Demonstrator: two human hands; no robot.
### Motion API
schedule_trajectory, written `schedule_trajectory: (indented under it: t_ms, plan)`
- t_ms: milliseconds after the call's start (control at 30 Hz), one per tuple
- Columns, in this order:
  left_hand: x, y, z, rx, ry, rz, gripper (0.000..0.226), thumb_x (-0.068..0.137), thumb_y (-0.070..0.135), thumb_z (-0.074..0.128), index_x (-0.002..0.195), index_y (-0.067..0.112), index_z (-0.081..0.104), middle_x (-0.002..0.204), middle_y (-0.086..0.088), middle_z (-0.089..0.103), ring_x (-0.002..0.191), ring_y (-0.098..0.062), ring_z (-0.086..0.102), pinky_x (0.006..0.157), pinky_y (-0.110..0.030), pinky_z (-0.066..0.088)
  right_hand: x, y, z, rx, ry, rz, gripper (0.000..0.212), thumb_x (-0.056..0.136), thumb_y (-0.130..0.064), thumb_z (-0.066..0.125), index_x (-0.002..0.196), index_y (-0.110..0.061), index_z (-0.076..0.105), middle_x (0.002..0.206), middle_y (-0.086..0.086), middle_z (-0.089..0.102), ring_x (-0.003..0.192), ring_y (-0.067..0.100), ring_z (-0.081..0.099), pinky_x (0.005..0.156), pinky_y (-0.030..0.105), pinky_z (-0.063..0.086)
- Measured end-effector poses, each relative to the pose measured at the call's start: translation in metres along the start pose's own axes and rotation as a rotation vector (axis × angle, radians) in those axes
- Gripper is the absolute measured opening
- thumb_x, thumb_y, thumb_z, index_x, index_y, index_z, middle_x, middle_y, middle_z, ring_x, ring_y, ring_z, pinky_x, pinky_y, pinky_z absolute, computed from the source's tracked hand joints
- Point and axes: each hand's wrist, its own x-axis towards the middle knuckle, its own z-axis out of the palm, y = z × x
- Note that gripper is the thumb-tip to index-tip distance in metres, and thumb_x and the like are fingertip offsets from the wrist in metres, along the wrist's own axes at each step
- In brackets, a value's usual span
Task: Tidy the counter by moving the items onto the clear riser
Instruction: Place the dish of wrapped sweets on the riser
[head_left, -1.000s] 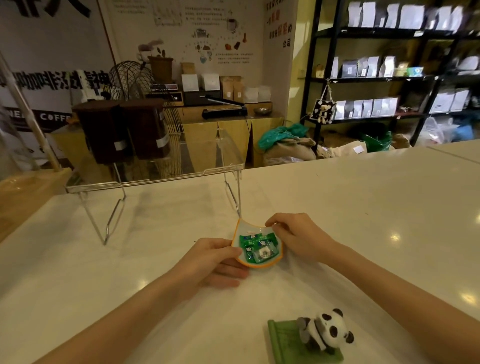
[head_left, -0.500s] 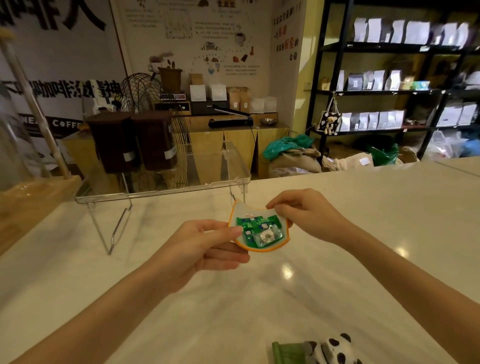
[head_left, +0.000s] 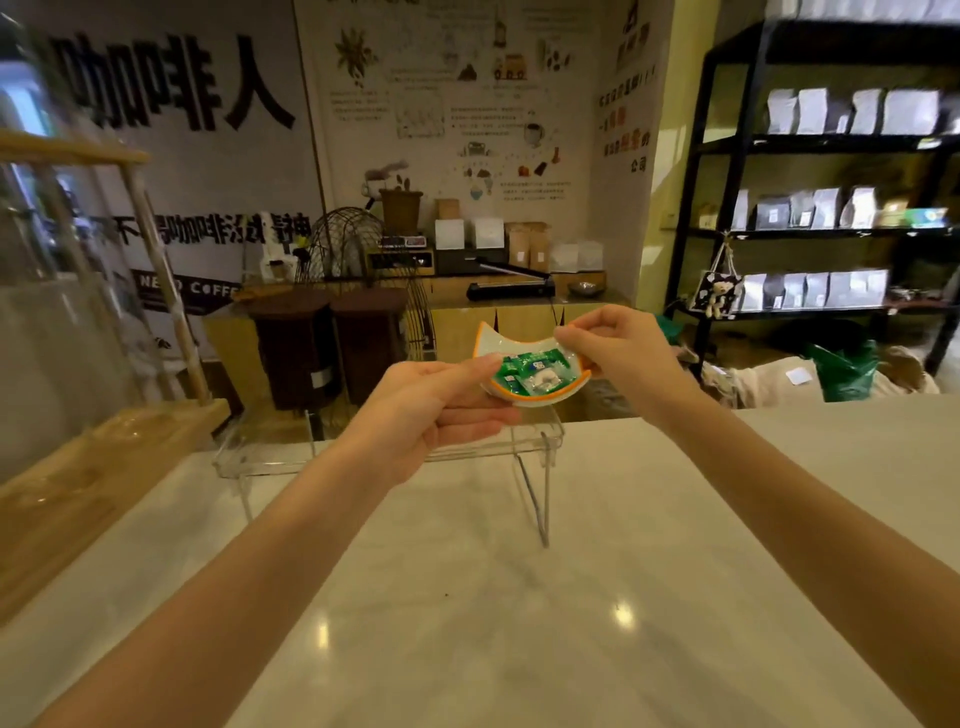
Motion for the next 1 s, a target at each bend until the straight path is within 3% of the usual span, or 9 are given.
schedule_trajectory:
  t_ms: [233, 367, 467, 633, 800, 1000]
  plan:
    - [0.045, -0.006, -0.016, 0.015, 0.079, -0.033, 0.023, 0.079, 0.02, 0.065, 0.087, -0.002, 0.066, 0.07, -0.015, 0.075, 0.066, -0.021, 0.072, 0.053, -0.023, 0.058, 0.051, 0.031, 0.033, -0.093, 0.012, 0.012, 0.007, 0.086, -0.019, 0.057, 0.089, -0.016, 0.063, 0.074, -0.005, 0.063, 0.06, 0.004, 0.061, 0.043, 0.012, 0.049]
    - [0.069, -0.013, -0.021, 0.032, 0.116, -0.062, 0.028, 0.08, 0.018, 0.063, 0.092, -0.007, 0.063, 0.075, -0.018, 0.072, 0.063, -0.019, 0.071, 0.057, -0.024, 0.059, 0.07, 0.047, 0.047, -0.129, -0.005, 0.014, 0.02, 0.088, -0.012, 0.052, 0.1, -0.008, 0.067, 0.092, 0.006, 0.067, 0.078, 0.015, 0.063, 0.066, 0.027, 0.053]
    - [0.083, -0.016, -0.024, 0.045, 0.136, -0.103, 0.029, 0.081, 0.017, 0.061, 0.098, -0.007, 0.06, 0.086, -0.022, 0.07, 0.061, -0.017, 0.071, 0.059, -0.025, 0.059, 0.08, 0.055, 0.054, -0.104, -0.027, 0.074, 0.023, 0.089, -0.014, 0.05, 0.104, -0.007, 0.067, 0.1, 0.011, 0.069, 0.08, 0.018, 0.064, 0.069, 0.033, 0.053]
    - [0.098, -0.021, -0.028, 0.018, 0.158, -0.163, 0.033, 0.081, 0.015, 0.061, 0.104, -0.009, 0.059, 0.093, -0.023, 0.07, 0.068, -0.019, 0.071, 0.063, -0.025, 0.059, 0.087, 0.066, 0.061, -0.08, -0.077, 0.133, 0.029, 0.092, -0.02, 0.047, 0.113, -0.007, 0.062, 0.104, 0.01, 0.067, 0.073, 0.007, 0.06, 0.056, 0.02, 0.046]
    - [0.103, -0.02, -0.027, 0.036, 0.182, -0.176, 0.032, 0.081, 0.017, 0.061, 0.103, -0.007, 0.06, 0.083, -0.019, 0.07, 0.058, -0.016, 0.071, 0.049, -0.02, 0.057, 0.09, 0.071, 0.064, -0.043, -0.09, 0.135, 0.033, 0.093, -0.021, 0.044, 0.121, -0.008, 0.056, 0.104, 0.006, 0.063, 0.071, 0.0, 0.056, 0.055, 0.017, 0.044]
    - [0.11, -0.017, -0.026, 0.057, 0.213, -0.199, 0.031, 0.083, 0.017, 0.059, 0.105, -0.006, 0.059, 0.1, -0.023, 0.068, 0.077, -0.023, 0.069, 0.056, -0.023, 0.057, 0.096, 0.071, 0.067, -0.017, -0.122, 0.18, 0.037, 0.094, -0.027, 0.04, 0.125, -0.012, 0.053, 0.1, 0.001, 0.058, 0.072, -0.004, 0.051, 0.056, 0.015, 0.037]
